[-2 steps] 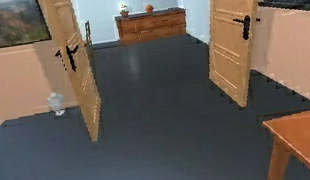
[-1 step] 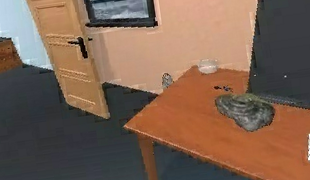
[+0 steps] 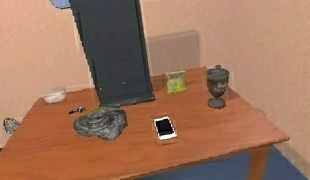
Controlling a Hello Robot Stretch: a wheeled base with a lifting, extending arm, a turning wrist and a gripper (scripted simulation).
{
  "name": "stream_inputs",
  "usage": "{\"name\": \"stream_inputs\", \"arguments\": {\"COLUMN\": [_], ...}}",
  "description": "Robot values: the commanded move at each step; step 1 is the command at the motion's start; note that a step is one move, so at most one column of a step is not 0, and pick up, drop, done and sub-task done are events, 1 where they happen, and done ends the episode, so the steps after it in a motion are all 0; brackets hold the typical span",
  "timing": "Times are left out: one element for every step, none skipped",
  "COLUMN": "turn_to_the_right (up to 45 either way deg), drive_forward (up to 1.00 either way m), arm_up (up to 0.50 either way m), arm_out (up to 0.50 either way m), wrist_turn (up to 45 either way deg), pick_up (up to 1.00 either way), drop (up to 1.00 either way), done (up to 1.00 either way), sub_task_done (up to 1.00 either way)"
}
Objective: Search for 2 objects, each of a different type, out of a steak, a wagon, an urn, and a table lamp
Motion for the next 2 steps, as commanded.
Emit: {"name": "stream_inputs", "arguments": {"turn_to_the_right": [18.0, 0.0], "drive_forward": [0.00, 0.00], "arm_up": [0.00, 0.00], "arm_out": [0.00, 0.00], "wrist_turn": [0.0, 0.0], "pick_up": [0.00, 0.00], "drop": [0.00, 0.00], "done": [0.00, 1.00], "sub_task_done": [0.00, 0.00]}}
